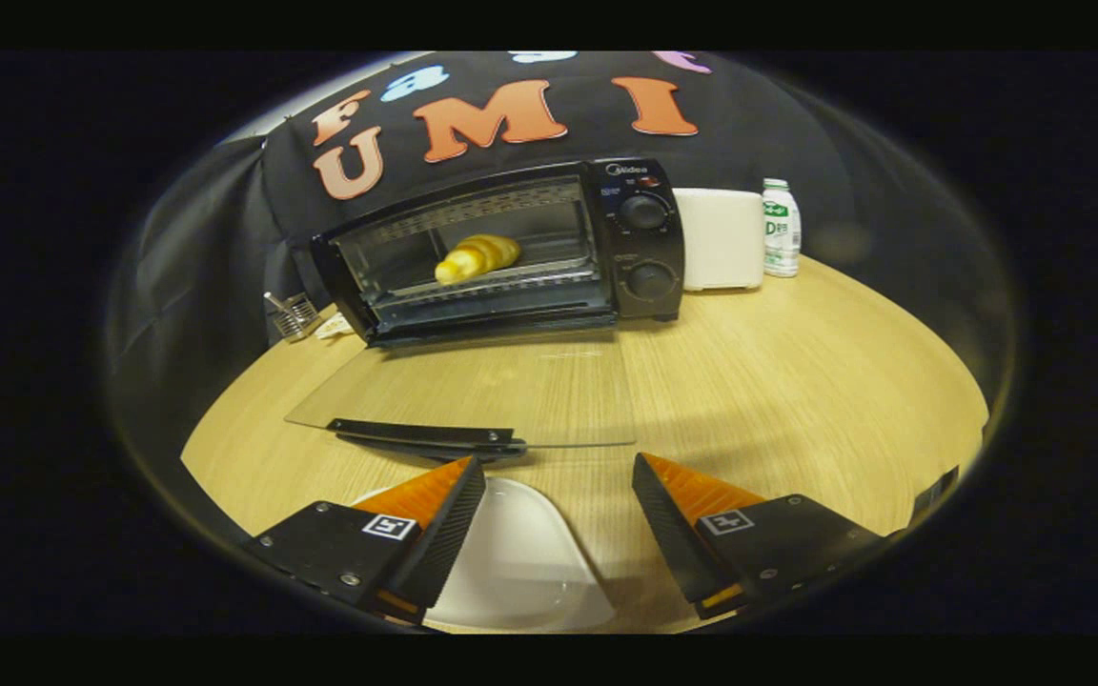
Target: Open the toaster oven, put the food inside, and close the toaster oven door.
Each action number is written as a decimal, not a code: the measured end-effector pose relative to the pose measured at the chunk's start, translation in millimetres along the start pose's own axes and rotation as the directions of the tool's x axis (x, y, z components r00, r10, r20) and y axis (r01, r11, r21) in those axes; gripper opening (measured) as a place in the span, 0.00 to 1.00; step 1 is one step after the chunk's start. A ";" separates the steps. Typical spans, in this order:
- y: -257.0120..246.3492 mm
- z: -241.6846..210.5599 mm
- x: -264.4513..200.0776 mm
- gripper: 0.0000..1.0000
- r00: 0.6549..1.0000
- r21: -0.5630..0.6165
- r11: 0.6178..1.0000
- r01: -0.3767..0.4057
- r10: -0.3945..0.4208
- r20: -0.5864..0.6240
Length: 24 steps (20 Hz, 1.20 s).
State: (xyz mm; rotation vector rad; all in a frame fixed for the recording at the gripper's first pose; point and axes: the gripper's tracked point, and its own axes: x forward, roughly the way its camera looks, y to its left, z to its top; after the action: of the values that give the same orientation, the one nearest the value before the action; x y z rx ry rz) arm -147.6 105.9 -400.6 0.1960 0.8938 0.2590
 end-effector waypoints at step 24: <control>59.5 66.1 -11.7 0.96 0.983 -0.296 0.953 -0.060 0.108 0.149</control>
State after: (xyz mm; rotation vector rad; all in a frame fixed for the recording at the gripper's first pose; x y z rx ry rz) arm -110.7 154.9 -335.2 -0.0186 0.6749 0.4441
